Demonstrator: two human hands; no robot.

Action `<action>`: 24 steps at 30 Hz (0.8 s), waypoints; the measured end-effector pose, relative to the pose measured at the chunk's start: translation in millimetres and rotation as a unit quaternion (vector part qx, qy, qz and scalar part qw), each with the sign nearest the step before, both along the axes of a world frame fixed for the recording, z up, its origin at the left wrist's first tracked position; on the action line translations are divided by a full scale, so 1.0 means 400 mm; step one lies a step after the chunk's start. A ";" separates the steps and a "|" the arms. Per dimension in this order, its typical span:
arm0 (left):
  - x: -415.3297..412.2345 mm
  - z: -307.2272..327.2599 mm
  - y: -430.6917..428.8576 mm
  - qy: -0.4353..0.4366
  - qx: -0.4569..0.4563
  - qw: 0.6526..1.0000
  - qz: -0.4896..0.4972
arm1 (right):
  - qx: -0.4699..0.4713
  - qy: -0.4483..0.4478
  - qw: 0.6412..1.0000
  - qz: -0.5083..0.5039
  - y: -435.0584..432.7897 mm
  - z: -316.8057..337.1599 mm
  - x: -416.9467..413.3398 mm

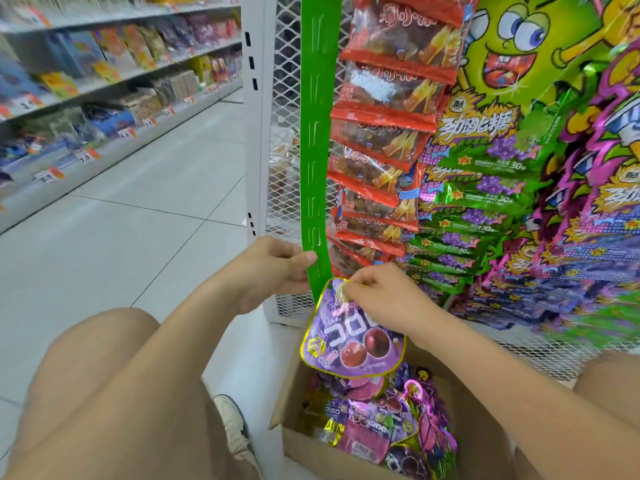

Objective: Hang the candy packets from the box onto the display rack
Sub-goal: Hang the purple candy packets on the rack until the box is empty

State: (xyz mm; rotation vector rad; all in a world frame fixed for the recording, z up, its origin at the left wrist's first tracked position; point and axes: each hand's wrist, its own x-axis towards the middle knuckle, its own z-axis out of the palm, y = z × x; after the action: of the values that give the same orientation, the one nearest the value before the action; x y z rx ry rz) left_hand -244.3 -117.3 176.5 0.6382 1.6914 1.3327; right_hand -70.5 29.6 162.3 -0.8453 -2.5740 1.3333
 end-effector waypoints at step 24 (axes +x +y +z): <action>0.023 0.033 0.014 -0.024 -0.033 0.998 -0.041 | 0.073 0.146 0.983 -0.083 -0.029 0.019 -0.021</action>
State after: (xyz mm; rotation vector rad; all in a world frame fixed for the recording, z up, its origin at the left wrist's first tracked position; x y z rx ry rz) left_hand -235.1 -111.8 189.7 0.6259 1.6456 1.2196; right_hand -79.0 18.1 170.1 -0.7562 -2.2872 1.1120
